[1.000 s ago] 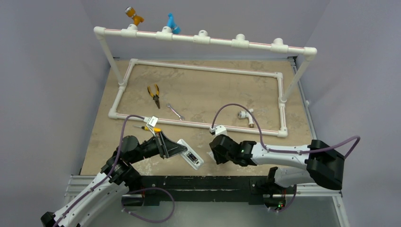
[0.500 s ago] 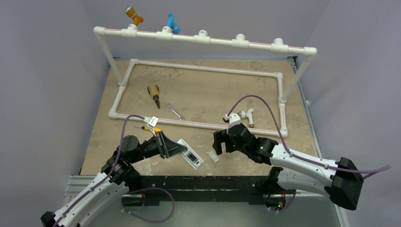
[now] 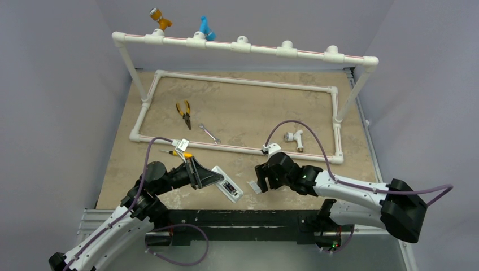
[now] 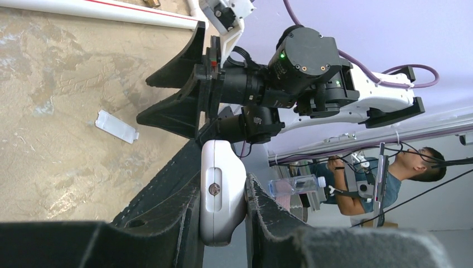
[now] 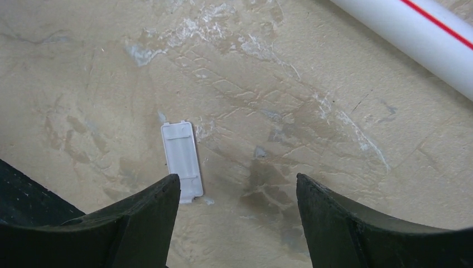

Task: Load the batteries into the remote control

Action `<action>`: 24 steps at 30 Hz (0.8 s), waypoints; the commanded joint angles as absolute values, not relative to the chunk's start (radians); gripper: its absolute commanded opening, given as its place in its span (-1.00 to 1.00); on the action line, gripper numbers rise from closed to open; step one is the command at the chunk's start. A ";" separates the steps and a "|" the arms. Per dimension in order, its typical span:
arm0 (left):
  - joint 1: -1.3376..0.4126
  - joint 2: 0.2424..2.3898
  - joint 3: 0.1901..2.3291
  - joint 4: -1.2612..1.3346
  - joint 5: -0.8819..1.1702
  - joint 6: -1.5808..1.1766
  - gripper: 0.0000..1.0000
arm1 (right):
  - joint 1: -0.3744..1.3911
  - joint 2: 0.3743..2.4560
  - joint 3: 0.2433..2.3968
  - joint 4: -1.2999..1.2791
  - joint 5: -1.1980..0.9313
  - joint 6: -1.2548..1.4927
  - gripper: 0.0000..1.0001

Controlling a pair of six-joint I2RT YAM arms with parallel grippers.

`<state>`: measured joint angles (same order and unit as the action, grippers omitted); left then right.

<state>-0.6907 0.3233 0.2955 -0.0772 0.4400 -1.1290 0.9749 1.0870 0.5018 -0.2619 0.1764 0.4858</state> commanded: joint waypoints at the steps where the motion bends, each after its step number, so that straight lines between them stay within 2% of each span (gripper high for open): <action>1: -0.693 0.313 0.310 -0.051 0.433 -1.115 -1.00 | 0.977 1.117 0.531 -0.243 0.144 0.504 0.44; 3: -0.694 0.310 0.309 -0.056 0.432 -1.115 -1.00 | 0.980 1.124 0.530 -0.234 0.126 0.497 0.35; 9: -0.694 0.307 0.308 -0.058 0.432 -1.115 -1.00 | 0.992 1.098 0.500 -0.197 0.053 0.476 0.27; 24: -0.694 0.294 0.299 -0.061 0.436 -1.118 -1.00 | 1.087 1.255 0.585 -0.238 0.151 0.487 0.10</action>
